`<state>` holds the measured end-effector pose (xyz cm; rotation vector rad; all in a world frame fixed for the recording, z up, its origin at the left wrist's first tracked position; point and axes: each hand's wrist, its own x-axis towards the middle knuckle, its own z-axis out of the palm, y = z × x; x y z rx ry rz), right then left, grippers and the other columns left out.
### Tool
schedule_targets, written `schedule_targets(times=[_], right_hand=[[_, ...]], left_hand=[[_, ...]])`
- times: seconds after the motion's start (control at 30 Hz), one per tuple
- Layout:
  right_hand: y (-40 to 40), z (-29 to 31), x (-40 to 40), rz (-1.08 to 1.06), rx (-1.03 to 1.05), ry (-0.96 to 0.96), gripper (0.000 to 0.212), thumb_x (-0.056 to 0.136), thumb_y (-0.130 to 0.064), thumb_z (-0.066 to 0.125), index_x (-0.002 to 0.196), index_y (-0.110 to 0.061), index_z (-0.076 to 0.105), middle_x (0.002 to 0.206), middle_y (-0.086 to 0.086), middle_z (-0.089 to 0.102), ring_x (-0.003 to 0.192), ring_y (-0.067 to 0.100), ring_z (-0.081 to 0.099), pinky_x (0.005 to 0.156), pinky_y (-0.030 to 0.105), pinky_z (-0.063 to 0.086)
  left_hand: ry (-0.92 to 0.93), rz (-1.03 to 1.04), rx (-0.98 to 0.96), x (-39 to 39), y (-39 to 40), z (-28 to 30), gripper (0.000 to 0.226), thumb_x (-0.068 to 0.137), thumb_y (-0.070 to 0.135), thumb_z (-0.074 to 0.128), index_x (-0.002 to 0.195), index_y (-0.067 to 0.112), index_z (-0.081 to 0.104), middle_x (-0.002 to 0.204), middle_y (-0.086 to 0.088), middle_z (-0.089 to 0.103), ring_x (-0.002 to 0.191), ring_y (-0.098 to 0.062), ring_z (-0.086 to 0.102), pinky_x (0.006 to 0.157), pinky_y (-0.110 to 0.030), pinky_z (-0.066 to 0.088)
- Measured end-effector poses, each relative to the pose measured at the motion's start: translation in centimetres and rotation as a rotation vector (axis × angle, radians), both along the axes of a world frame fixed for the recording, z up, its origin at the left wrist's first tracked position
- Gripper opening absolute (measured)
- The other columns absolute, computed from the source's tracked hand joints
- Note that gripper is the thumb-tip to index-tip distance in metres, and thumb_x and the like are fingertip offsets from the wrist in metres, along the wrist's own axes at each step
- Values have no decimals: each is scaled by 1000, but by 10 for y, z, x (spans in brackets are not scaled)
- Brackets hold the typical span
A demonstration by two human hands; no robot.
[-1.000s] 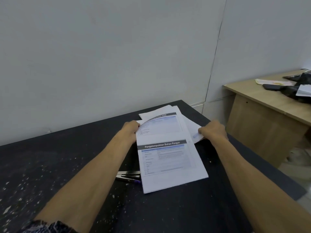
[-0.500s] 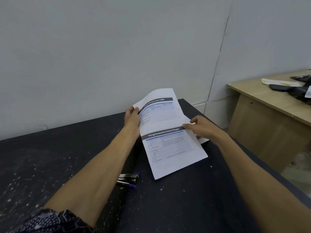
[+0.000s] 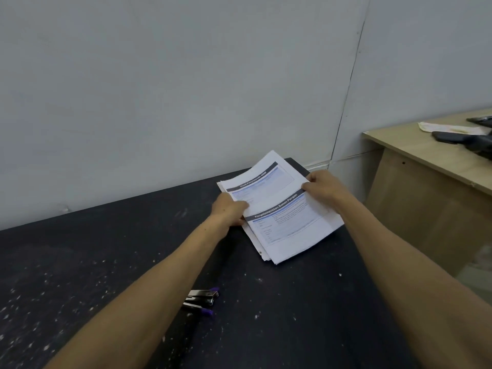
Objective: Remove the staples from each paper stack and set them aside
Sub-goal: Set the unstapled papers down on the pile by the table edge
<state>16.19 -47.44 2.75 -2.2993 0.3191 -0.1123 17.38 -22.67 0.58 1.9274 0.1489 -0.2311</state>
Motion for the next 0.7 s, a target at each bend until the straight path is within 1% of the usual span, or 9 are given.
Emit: schedule_targets(times=[0.07, 0.2, 0.3, 0.4, 0.47, 0.53, 0.57, 0.63, 0.7], right_hand=[[4, -3, 7, -3, -80, -4, 19, 96, -13, 58, 106, -2, 70, 107, 16, 71, 90, 27, 58, 71, 32, 42], [9, -17, 17, -43, -151, -20, 22, 94, -11, 56, 108, 1, 69, 111, 20, 71, 95, 35, 65, 82, 40, 52], [16, -24, 19, -44, -205, 2, 23, 92, -16, 58, 103, 3, 65, 117, 21, 68, 107, 39, 62, 82, 44, 53], [27, -25, 14, -11, -338, 160, 32, 96, -34, 60, 111, -6, 54, 145, 22, 41, 136, 41, 36, 99, 45, 43], [28, -27, 15, 21, -383, 180, 36, 98, -38, 61, 113, -7, 52, 149, 23, 38, 140, 41, 33, 105, 47, 41], [25, -30, 18, 45, -390, 142, 30, 96, -37, 62, 102, -9, 52, 143, 24, 46, 134, 40, 40, 103, 46, 43], [24, -32, 17, 50, -386, 126, 30, 96, -36, 62, 101, -8, 54, 141, 23, 48, 133, 40, 42, 102, 46, 43], [23, -35, 14, 46, -362, 99, 36, 97, -37, 63, 112, -4, 61, 141, 22, 47, 133, 39, 41, 104, 45, 43], [24, -37, 9, 36, -342, 62, 47, 99, -38, 63, 128, -2, 61, 144, 22, 45, 136, 39, 40, 107, 44, 41]], left_hand=[[-71, -53, 210, -4, -1, -3, 35, 87, 15, 69, 121, 12, 66, 118, -3, 71, 100, -23, 70, 82, -36, 62], [-140, -136, 496, -6, 2, -6, 59, 70, 42, 67, 125, 21, 64, 128, -4, 61, 116, -28, 53, 87, -33, 50], [-146, -169, 478, -11, 5, -5, 66, 65, 45, 68, 126, 21, 68, 132, -5, 62, 122, -25, 54, 95, -33, 53], [-195, -169, 420, -18, 8, 3, 46, 81, 27, 77, 125, 17, 71, 126, -1, 71, 118, -22, 62, 94, -34, 56], [-235, -179, 409, -19, 9, 5, 38, 86, 20, 78, 123, 14, 72, 126, 1, 72, 113, -19, 65, 86, -27, 52], [-248, -221, 422, -23, 9, 8, 41, 86, 23, 81, 125, 16, 70, 127, 3, 71, 114, -18, 65, 83, -24, 47], [-236, -254, 428, -26, 9, 10, 46, 84, 25, 83, 127, 18, 68, 129, 4, 70, 116, -17, 64, 85, -23, 46], [-192, -318, 439, -27, 9, 11, 64, 77, 37, 89, 134, 21, 62, 132, 6, 67, 120, -17, 63, 91, -24, 47], [-135, -373, 502, -30, 10, 10, 102, 59, 62, 91, 143, 21, 50, 141, 3, 60, 125, -18, 58, 101, -31, 50]])
